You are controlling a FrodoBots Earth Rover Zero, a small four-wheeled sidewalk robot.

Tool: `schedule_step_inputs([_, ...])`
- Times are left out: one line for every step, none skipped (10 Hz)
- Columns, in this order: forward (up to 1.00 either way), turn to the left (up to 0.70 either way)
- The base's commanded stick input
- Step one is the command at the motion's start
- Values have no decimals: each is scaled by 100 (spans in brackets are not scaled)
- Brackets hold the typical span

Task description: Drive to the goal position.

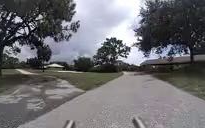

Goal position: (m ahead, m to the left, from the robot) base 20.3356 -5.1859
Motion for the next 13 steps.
schedule_step_inputs([70,0])
schedule_step_inputs([70,0])
schedule_step_inputs([70,0])
schedule_step_inputs([70,0])
schedule_step_inputs([70,0])
schedule_step_inputs([70,0])
schedule_step_inputs([70,0])
schedule_step_inputs([70,-6])
schedule_step_inputs([70,-21])
schedule_step_inputs([70,-33])
schedule_step_inputs([70,-22])
schedule_step_inputs([70,-3])
schedule_step_inputs([70,0])
